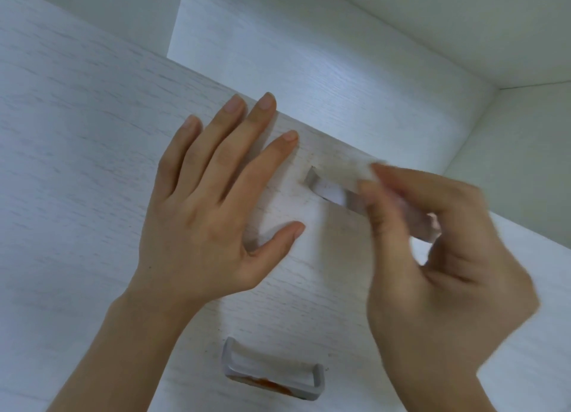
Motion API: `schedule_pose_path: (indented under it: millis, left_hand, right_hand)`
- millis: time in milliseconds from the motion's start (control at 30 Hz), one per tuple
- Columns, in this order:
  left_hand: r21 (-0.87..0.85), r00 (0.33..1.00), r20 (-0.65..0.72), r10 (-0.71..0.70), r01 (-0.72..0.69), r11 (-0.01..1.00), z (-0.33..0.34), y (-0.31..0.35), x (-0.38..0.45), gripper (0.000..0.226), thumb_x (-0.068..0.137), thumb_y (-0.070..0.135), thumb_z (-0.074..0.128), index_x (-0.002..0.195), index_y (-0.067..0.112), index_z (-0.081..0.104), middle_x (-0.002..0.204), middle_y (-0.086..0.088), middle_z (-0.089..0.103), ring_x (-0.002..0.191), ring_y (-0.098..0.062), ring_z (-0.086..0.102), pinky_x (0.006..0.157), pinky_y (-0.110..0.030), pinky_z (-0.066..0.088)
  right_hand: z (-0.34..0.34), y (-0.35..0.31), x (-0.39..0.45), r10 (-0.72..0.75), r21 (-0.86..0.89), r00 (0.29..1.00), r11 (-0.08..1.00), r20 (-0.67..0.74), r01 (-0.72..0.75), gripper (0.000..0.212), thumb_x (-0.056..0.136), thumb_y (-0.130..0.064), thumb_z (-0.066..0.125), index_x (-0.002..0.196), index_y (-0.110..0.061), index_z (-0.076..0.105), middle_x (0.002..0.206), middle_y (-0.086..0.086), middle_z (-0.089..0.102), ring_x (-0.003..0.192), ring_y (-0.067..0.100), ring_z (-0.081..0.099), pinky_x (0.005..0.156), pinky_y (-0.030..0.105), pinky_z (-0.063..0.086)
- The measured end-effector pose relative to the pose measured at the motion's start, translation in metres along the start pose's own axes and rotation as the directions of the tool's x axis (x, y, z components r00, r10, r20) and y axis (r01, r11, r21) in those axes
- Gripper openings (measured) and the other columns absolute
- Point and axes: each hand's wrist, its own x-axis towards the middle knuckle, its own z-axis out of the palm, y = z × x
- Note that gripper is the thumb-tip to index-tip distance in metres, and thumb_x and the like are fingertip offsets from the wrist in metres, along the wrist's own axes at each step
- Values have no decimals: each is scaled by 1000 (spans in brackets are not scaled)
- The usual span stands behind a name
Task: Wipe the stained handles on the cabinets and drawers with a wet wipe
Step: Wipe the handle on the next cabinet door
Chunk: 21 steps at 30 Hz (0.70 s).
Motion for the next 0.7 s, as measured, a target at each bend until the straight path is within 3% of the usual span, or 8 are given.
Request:
schedule_pose_path:
  millis: [100,200,333,467,600,700]
  left_hand:
    - [-3,1000,6,-5,5,1000,-1,0,0,64,88,51,53,137,10,44,147,-14,35,139,-29,29,115,-46,20]
    - [-1,1000,5,-4,4,1000,0,0,0,64,89,51,52,137,10,45,147,-14,35,139,-29,30,114,-46,21]
    - [-2,1000,1,-5,5,1000,0,0,0,64,88,50,54,137,10,44,147,-13,35,139,-28,30,114,-46,21]
    - [9,1000,-7,-3,3,1000,1,0,0,64,88,51,53,137,10,45,147,-13,35,139,-28,29,115,-45,20]
    - [6,1000,-13,0,0,1000,1,-1,0,64,88,50,53,137,10,46,147,-13,35,139,-28,30,115,-45,21]
    - [14,1000,-20,1,-1,1000,2,-1,0,64,88,50,52,137,10,46,146,-13,36,139,-28,31,115,-45,22]
  right_hand:
    - [-8,-1,-3,34,-5,999,999,28,-34,17,90,-15,64,98,-28,57,83,-15,60,73,4,54,71,7,37]
    - [-3,-2,-6,-21,-82,994,996,105,30,12,88,-13,65,96,-22,63,86,-6,58,79,12,52,76,14,39]
    - [3,1,-2,-20,-92,996,995,87,28,11,88,-16,66,98,-20,68,90,-8,59,87,7,55,81,27,46]
    - [2,6,-6,-125,-134,989,982,82,135,16,90,-14,65,105,-18,63,94,-9,64,89,2,58,92,42,48]
    - [-4,19,-5,-241,-215,954,937,175,276,16,96,-18,59,111,-15,62,105,3,67,91,20,65,87,46,49]
    - [-1,18,-2,-289,-232,937,915,194,330,17,96,-16,59,112,-13,62,107,0,64,95,18,63,90,44,48]
